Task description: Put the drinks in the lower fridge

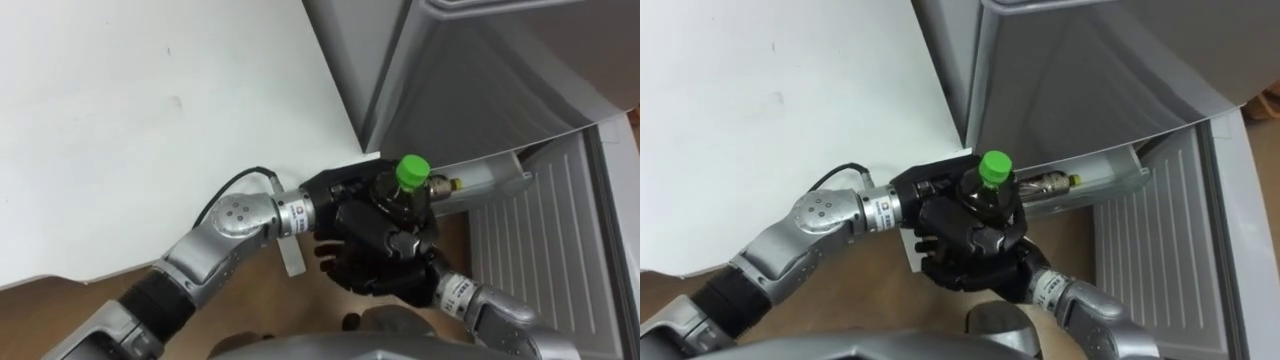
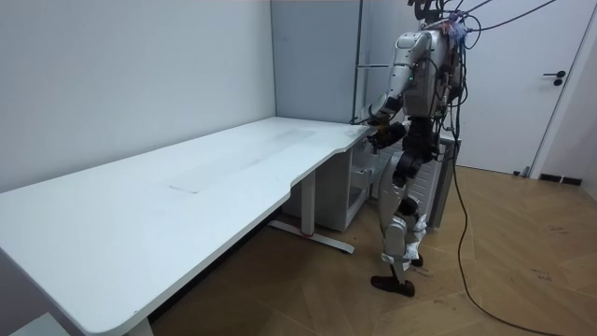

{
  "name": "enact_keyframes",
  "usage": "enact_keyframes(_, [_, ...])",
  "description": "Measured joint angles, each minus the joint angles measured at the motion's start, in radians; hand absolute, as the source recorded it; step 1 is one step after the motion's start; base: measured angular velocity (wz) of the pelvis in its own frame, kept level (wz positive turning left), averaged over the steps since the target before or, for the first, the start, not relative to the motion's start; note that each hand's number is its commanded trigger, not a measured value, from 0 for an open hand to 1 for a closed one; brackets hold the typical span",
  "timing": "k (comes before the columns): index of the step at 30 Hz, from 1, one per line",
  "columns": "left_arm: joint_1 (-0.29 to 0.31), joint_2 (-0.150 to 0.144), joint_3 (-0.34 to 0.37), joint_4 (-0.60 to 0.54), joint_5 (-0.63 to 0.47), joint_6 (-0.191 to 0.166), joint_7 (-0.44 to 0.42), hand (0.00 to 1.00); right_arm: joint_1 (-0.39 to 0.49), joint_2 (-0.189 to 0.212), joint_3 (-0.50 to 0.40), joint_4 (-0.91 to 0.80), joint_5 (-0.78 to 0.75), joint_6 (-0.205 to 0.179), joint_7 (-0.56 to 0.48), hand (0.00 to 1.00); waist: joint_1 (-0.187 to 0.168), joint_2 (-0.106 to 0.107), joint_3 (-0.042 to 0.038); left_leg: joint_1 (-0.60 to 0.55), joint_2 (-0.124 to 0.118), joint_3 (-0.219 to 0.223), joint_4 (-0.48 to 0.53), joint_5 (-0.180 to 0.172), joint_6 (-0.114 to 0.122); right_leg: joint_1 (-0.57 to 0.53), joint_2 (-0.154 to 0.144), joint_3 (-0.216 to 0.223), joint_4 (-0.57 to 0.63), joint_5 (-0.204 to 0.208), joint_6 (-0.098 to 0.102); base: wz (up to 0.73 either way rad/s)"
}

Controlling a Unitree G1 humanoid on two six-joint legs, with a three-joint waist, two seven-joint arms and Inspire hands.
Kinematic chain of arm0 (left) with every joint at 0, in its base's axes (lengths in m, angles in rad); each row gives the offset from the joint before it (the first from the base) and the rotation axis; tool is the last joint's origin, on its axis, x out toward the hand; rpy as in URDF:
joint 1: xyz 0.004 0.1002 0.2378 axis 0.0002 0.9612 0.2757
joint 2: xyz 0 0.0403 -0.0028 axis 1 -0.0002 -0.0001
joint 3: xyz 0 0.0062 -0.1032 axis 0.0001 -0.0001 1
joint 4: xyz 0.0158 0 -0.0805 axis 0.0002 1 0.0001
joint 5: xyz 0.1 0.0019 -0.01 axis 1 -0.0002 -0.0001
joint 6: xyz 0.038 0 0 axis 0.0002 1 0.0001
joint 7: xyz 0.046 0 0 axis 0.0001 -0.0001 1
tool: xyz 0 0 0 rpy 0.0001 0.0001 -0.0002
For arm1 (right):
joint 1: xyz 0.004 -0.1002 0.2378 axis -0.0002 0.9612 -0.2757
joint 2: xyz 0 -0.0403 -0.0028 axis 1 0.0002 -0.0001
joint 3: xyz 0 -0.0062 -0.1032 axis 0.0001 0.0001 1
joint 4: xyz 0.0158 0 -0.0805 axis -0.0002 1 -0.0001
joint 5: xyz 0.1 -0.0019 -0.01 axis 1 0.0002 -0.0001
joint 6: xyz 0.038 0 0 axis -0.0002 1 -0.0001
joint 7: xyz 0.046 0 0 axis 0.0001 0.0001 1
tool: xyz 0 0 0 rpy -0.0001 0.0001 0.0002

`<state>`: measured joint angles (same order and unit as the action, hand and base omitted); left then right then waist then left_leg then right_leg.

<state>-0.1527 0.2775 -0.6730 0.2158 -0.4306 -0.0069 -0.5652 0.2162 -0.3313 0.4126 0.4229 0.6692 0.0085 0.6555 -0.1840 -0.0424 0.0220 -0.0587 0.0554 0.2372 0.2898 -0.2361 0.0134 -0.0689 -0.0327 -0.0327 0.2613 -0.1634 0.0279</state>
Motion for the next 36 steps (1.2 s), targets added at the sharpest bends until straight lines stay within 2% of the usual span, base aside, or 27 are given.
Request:
enact_keyframes(9, [0.000,-0.010,-0.001,0.001,-0.002,0.000,0.015,1.00,0.001,0.010,0.000,0.001,-0.007,-0.005,-0.003,1.00,-0.001,0.001,0.0009,0.004,0.000,0.003,-0.005,0.000,0.000,0.003,0.000,-0.001,-0.005,0.000,-0.001,0.00])
enact_keyframes(14, [0.000,-0.025,-0.001,0.025,-0.020,-0.001,0.024,1.00,0.000,0.017,0.000,0.005,-0.007,-0.005,-0.016,1.00,-0.001,-0.004,0.0068,0.019,-0.001,0.004,-0.009,-0.001,-0.001,0.016,0.000,-0.002,-0.007,0.000,-0.001,0.00])
enact_keyframes(15, [0.000,-0.025,0.000,0.026,-0.020,-0.002,0.024,0.54,0.000,0.017,0.001,0.005,-0.007,-0.005,-0.019,1.00,-0.001,-0.004,0.0072,0.018,-0.001,0.004,-0.009,-0.001,-0.001,0.015,0.000,-0.002,-0.007,0.000,-0.001,0.00])
enact_keyframes(16, [0.000,-0.026,0.000,0.031,-0.020,-0.002,0.024,0.37,0.001,0.019,0.003,0.009,-0.008,-0.005,-0.021,1.00,-0.001,-0.004,0.0075,0.018,0.000,0.004,-0.009,-0.001,-0.001,0.015,0.000,-0.002,-0.007,0.000,-0.001,0.00])
enact_keyframes(17, [0.000,-0.029,0.000,0.037,-0.020,-0.003,0.025,0.00,0.001,0.019,0.003,0.015,-0.008,-0.005,-0.021,1.00,-0.002,-0.004,0.0076,0.017,0.000,0.004,-0.009,-0.001,-0.001,0.014,0.000,-0.002,-0.007,0.000,-0.001,0.00])
enact_keyframes(24, [0.000,-0.026,-0.006,0.038,-0.013,-0.016,0.032,0.00,0.001,0.015,0.003,0.016,-0.005,-0.007,-0.019,1.00,-0.003,0.000,0.0049,0.015,0.000,0.003,-0.011,-0.001,-0.002,0.013,0.000,-0.010,-0.009,0.000,-0.001,0.00])
enact_keyframes(28, [0.000,-0.026,-0.006,0.038,0.010,-0.029,0.050,0.00,0.000,0.013,0.009,0.024,0.010,-0.005,-0.019,1.00,-0.001,0.009,-0.0006,0.015,0.000,0.003,-0.011,-0.001,-0.002,0.013,0.000,-0.012,-0.008,0.000,-0.001,0.00])
enact_keyframes(36, [-0.001,-0.028,-0.006,0.007,0.010,-0.042,0.095,0.00,-0.002,0.012,0.037,0.023,0.116,-0.005,-0.007,1.00,-0.001,0.016,-0.0036,0.013,0.001,0.003,-0.006,-0.001,-0.002,0.013,0.000,-0.012,-0.004,0.000,-0.001,0.00])
